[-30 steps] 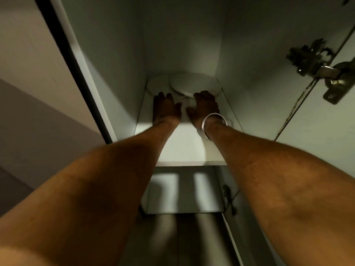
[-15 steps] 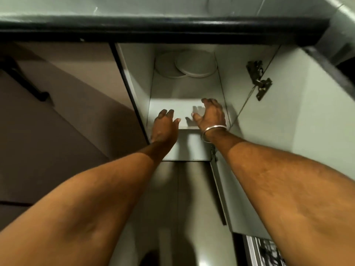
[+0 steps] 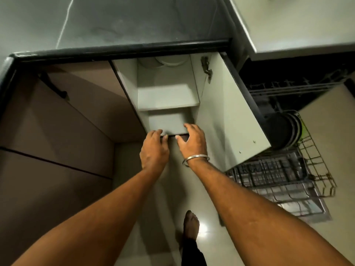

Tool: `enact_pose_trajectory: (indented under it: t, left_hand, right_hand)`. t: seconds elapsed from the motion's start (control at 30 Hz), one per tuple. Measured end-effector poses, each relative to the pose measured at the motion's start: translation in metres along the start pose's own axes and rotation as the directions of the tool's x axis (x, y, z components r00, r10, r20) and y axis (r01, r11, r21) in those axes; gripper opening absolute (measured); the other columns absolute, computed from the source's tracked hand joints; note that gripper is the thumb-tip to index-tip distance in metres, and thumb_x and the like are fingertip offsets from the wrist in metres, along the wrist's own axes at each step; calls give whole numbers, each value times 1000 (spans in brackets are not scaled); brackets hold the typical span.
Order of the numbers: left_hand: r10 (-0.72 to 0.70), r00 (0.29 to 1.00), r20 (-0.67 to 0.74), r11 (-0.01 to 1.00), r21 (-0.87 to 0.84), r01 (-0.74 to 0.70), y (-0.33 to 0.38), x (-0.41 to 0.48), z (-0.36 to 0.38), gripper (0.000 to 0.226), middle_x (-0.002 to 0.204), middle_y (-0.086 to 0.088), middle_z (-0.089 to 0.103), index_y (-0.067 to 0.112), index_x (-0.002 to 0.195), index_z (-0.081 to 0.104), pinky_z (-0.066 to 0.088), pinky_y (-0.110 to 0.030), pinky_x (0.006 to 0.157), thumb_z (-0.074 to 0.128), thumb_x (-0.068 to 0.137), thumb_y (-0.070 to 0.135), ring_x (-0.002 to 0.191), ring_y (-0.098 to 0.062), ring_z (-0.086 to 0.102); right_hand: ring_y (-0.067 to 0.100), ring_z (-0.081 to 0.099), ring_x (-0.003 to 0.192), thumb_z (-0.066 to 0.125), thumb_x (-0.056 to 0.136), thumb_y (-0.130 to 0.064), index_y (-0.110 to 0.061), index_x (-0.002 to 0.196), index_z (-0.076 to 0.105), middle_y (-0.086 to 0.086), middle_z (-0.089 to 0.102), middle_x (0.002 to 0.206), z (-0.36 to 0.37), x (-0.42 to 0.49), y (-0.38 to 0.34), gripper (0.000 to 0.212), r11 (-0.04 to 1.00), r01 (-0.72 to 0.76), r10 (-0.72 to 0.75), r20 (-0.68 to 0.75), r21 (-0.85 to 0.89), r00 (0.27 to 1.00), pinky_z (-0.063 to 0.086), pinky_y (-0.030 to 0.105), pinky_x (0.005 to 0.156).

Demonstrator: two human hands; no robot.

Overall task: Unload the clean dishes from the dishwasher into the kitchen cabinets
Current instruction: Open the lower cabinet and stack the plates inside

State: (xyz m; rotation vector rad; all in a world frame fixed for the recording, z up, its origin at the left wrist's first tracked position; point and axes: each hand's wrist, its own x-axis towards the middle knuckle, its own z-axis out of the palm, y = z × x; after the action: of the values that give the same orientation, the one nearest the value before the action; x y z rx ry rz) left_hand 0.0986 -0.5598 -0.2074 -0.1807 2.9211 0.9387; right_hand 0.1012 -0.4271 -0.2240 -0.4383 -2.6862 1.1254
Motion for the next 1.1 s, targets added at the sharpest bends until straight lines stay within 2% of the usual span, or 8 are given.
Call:
enact_pose_trajectory:
  t: [0.1,0.23,0.43,0.6,0.7,0.8,0.93,1.1]
  left_hand:
    - [-1,1000,-1,1000,12,1,-3,-44,2,32,135,1,59,21,131,62,48,-39,95,50,104,34,122,-23,58]
    - [1,1000,30,1000,31,-2,3,-99,13,33,135,3,60,22,133,61,49,-39,96,50,105,35,121,-20,59]
    - [22,995,101,998,61,-28,38,-172,63,30,128,2,64,24,130,63,52,-39,90,50,105,35,112,-23,63]
    - [34,987,154,993,104,-51,86,-227,120,19,109,0,70,26,111,67,52,-38,79,52,102,33,100,-28,66]
    - [72,978,196,993,79,-89,129,-259,152,18,103,-2,72,24,106,68,48,-35,74,53,101,31,96,-30,67]
    - [65,973,222,995,66,-81,168,-276,179,21,106,-2,73,24,110,70,45,-32,74,53,101,32,99,-30,67]
    - [93,962,255,995,7,-98,217,-284,213,20,103,1,74,27,110,70,55,-36,75,53,101,32,94,-27,68]
    - [132,948,288,989,19,-144,258,-258,249,19,94,3,72,28,105,68,50,-32,69,50,104,35,83,-19,65]
  right_hand:
    - [29,60,109,78,80,-27,-9,123,67,7,68,118,-14,-43,13,48,999,-40,39,11,25,999,49,37,98]
    - [28,64,102,78,80,-23,-11,116,71,5,71,109,-41,-89,33,39,996,-59,60,-5,62,998,51,37,93]
    - [18,66,86,79,80,-20,-14,106,75,1,71,94,-98,-136,90,27,986,-101,103,-5,130,995,55,33,79]
    - [14,63,87,75,82,-31,-23,105,74,-6,69,93,-166,-166,166,25,979,-183,182,15,90,983,55,33,78]
    - [15,63,89,76,82,-27,-22,105,74,-4,69,96,-221,-177,213,24,965,-244,247,-28,94,968,55,31,81]
    - [14,63,91,77,82,-24,-21,105,74,-5,70,97,-262,-181,251,23,948,-305,311,-56,95,949,55,30,82]
    - [13,64,94,78,84,-20,-20,109,74,-3,72,101,-292,-177,292,26,924,-362,374,-92,123,923,53,25,82]
    - [8,65,83,78,84,-16,-19,107,75,-6,71,91,-306,-145,323,24,880,-424,453,-113,214,884,55,22,76]
